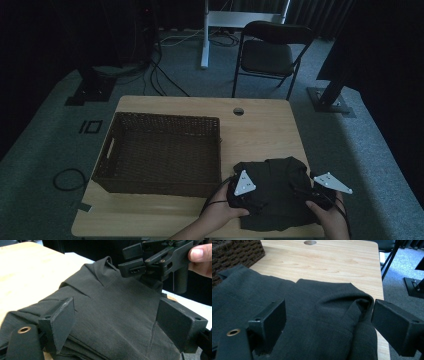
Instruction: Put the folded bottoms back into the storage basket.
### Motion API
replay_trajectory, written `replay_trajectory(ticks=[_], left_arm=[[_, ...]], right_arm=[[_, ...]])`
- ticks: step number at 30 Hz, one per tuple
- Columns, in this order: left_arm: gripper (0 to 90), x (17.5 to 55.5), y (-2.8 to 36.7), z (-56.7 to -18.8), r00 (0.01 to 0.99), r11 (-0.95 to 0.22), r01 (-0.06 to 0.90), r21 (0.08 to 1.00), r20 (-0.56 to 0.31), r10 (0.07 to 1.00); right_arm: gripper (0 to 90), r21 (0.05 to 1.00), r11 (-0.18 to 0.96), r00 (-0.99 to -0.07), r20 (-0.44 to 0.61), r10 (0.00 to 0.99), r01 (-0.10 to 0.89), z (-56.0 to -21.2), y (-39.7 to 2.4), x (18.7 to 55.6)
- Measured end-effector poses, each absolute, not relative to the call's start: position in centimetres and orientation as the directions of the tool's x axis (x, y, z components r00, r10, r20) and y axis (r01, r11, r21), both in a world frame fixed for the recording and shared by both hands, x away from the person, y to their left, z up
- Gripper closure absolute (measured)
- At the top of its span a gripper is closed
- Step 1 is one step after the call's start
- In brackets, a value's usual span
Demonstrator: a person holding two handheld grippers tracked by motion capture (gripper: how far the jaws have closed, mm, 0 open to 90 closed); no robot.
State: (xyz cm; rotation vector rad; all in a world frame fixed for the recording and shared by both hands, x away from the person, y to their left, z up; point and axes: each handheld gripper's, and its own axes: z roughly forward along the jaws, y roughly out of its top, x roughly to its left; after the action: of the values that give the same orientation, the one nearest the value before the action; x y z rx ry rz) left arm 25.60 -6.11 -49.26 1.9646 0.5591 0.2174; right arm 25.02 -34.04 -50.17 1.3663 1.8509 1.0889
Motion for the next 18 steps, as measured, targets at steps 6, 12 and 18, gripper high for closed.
replay_trajectory(ticks=[6,12,18], left_arm=[[16.5,25.2,-6.6,-50.5,0.863,-0.373,0.298,0.879,-0.082,0.498],[16.5,25.1,-6.7,-51.6,0.841,-0.38,0.317,0.869,-0.073,0.536],[16.4,25.2,-6.7,-52.3,0.818,-0.389,0.33,0.86,-0.054,0.573]], right_arm=[[12.5,0.857,0.143,-0.286,0.005,0.958,0.494,-51.2,-34.5,25.2],[12.5,0.847,0.139,-0.278,0.011,0.96,0.513,-52.1,-34.9,25.4],[12.5,0.826,0.15,-0.259,-0.005,0.966,0.544,-53.2,-35.7,25.9]])
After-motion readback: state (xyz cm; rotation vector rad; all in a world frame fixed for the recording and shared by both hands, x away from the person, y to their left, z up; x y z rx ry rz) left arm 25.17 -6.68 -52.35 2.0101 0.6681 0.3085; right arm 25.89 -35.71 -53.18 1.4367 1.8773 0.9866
